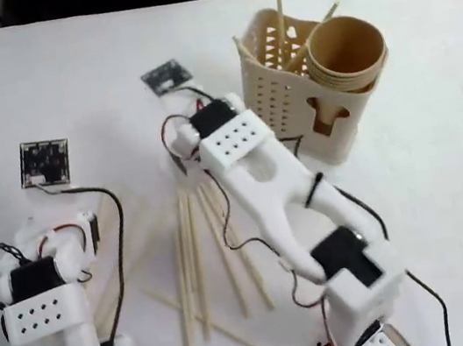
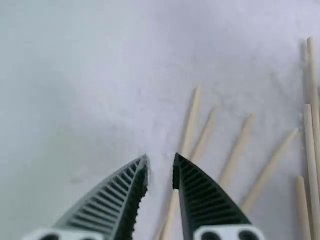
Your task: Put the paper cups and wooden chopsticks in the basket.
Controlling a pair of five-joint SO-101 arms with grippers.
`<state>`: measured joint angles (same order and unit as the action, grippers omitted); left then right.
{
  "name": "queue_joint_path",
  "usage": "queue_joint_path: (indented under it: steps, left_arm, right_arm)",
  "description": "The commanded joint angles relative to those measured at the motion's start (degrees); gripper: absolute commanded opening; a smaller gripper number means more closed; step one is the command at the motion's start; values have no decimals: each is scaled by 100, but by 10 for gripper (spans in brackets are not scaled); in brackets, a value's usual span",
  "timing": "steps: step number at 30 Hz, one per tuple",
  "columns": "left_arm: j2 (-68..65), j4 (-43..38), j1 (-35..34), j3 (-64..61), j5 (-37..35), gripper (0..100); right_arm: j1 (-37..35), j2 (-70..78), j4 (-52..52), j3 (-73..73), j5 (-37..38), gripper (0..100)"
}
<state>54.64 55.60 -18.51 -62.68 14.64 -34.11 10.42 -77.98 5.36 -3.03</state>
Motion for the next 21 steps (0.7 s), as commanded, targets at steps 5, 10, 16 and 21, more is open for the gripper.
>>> queue_joint_path:
  steps: [5, 10, 16, 21]
  left_arm:
    - [136, -105, -40, 44, -70, 101]
    - [136, -105, -40, 44, -70, 101]
    - [136, -97, -40, 35, -70, 101]
    - [136, -88, -40, 35, -70, 101]
  right_arm:
    - [435, -1455, 66, 360, 62, 17]
    - [901, -2053, 497, 1222, 62, 17]
    - [1675, -2264, 1684, 1943, 62, 17]
    - [2246, -2255, 2879, 1987, 62, 17]
